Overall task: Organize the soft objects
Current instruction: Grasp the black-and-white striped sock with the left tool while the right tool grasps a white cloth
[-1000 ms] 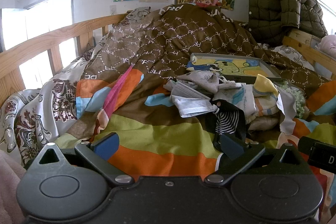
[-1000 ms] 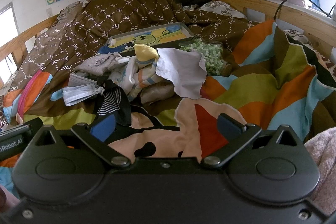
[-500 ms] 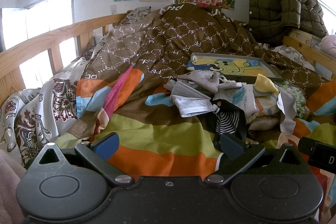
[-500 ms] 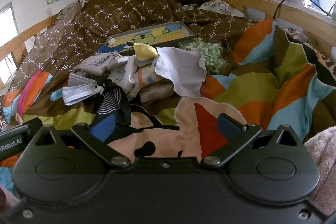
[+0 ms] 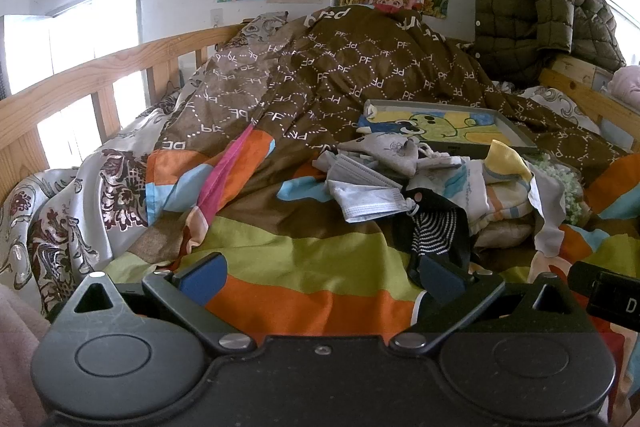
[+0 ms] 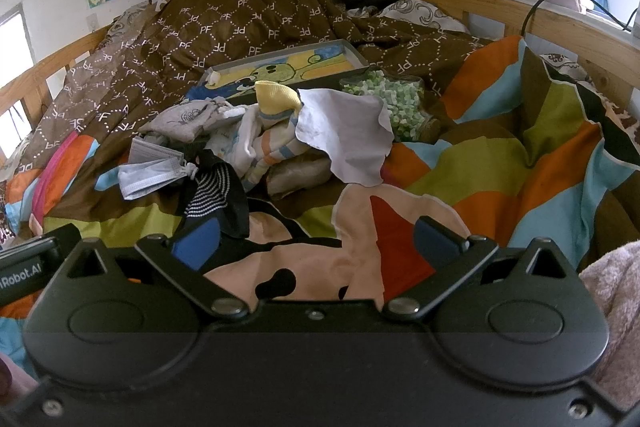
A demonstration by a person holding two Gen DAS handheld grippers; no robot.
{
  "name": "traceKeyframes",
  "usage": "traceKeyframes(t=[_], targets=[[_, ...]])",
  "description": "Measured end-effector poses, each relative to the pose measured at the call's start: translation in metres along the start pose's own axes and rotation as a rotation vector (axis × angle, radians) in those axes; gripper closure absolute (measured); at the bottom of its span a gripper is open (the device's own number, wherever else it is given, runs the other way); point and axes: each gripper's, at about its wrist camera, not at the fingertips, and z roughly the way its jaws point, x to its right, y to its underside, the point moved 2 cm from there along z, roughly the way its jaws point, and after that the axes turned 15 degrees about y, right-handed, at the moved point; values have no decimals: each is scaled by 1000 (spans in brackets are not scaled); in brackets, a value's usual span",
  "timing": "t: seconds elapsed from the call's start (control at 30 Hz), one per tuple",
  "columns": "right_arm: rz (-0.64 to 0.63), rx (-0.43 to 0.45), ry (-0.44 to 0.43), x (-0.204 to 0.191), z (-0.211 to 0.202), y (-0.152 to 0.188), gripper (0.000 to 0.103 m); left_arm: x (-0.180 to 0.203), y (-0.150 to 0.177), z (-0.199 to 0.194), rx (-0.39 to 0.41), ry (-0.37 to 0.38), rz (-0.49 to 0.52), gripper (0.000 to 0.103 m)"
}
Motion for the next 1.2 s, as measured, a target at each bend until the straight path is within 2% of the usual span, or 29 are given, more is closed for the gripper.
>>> traceKeyframes(t=[0.23, 0.5, 0.63, 0.87, 1.07, 1.2], targets=[[3, 2, -2, 0, 0, 0, 0, 0, 0, 0, 0, -1, -2, 1], [72, -4, -7, 13, 2, 1, 0, -12, 0, 2, -27, 11, -34, 1], [56, 15, -75, 14, 1, -5, 0, -11, -7, 13, -87, 72, 2, 1], [-41, 127, -144, 12, 0, -34, 0, -9, -25, 40, -148, 147, 81, 1], [-142, 139, -218, -5, 23, -58, 0, 0, -36, 71, -189, 231, 167, 1], [-249, 131, -349, -23, 37, -70, 0, 14, -31, 94, -241, 349, 216, 3]])
